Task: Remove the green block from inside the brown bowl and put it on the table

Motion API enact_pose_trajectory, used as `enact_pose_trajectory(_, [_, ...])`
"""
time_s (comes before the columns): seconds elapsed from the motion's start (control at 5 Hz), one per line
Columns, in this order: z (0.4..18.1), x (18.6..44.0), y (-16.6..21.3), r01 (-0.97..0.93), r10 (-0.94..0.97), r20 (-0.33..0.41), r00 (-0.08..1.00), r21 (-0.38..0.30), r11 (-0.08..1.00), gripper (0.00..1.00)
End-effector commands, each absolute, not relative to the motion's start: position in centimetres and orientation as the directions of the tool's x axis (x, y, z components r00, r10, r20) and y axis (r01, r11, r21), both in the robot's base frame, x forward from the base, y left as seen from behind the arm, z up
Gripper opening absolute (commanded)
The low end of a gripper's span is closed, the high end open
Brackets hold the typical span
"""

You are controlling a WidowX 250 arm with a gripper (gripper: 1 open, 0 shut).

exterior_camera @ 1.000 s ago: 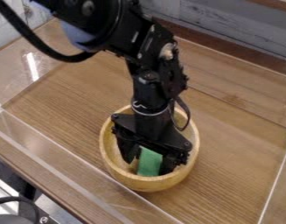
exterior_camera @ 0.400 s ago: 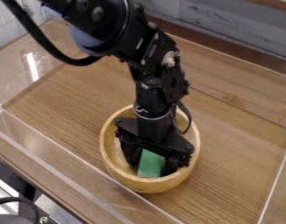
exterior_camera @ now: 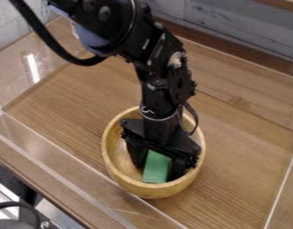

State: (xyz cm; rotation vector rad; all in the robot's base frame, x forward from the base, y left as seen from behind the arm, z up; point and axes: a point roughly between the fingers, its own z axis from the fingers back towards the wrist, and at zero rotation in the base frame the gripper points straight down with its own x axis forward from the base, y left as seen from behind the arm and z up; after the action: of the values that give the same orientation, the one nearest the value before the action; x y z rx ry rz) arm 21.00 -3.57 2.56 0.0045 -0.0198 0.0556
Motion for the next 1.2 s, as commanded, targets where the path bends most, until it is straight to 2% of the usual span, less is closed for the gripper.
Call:
enact_pose_trajectory(0.0, [2.7, 21.6, -3.4, -0.065, 0.064, 0.044, 0.997, 0.011, 0.998, 0.00])
enact_pose_trajectory(0.6, [2.9, 21.5, -3.1, -0.093, 0.092, 0.037, 0.995, 0.022, 0.995, 0.00])
enact_pose_trajectory(1.0, [4.0, 21.4, -2.9, -0.091, 0.090, 0.027, 0.996, 0.028, 0.995, 0.00])
